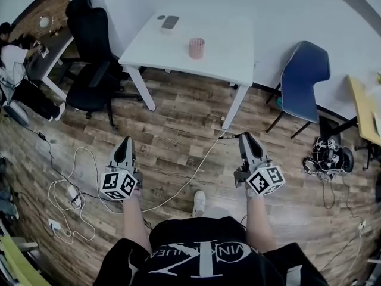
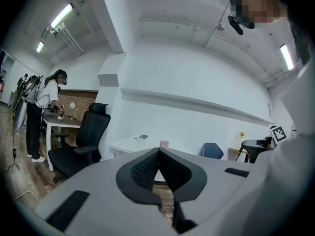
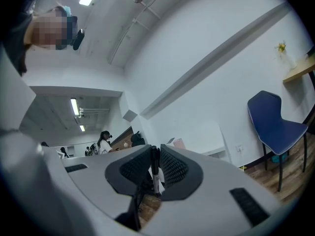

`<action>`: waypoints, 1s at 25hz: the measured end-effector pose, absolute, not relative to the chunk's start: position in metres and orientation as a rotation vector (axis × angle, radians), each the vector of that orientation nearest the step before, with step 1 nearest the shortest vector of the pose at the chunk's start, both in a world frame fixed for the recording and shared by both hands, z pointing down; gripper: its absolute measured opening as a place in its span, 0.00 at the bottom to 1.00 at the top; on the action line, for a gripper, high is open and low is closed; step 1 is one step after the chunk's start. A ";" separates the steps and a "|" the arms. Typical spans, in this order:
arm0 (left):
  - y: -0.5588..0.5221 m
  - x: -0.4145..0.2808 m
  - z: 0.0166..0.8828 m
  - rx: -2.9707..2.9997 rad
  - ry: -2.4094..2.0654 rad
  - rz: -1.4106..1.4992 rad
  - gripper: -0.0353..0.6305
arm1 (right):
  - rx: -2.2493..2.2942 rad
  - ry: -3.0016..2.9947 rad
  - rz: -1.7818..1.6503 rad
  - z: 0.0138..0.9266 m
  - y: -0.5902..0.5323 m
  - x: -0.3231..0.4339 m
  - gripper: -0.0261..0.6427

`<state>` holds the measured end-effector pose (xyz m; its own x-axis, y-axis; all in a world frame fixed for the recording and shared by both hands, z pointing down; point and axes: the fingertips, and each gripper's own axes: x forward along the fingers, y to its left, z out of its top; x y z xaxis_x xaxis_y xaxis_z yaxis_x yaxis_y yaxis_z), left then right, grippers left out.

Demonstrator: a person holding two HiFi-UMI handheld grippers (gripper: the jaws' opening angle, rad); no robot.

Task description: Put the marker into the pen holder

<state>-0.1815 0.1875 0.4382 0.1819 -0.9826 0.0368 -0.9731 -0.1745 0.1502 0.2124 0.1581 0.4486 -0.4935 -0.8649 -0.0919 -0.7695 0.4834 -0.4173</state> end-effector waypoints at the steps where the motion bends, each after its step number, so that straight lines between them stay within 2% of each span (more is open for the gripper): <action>1: 0.181 -0.178 0.437 2.316 -1.918 -0.094 0.07 | -1.384 2.444 -0.465 0.448 0.153 0.214 0.14; 10: 0.142 -0.154 0.428 2.378 -1.869 -0.091 0.07 | -1.383 2.435 -0.451 0.440 0.122 0.226 0.14; 25: 0.071 -0.166 0.435 2.388 -1.828 -0.121 0.07 | -1.396 2.432 -0.469 0.449 0.056 0.215 0.14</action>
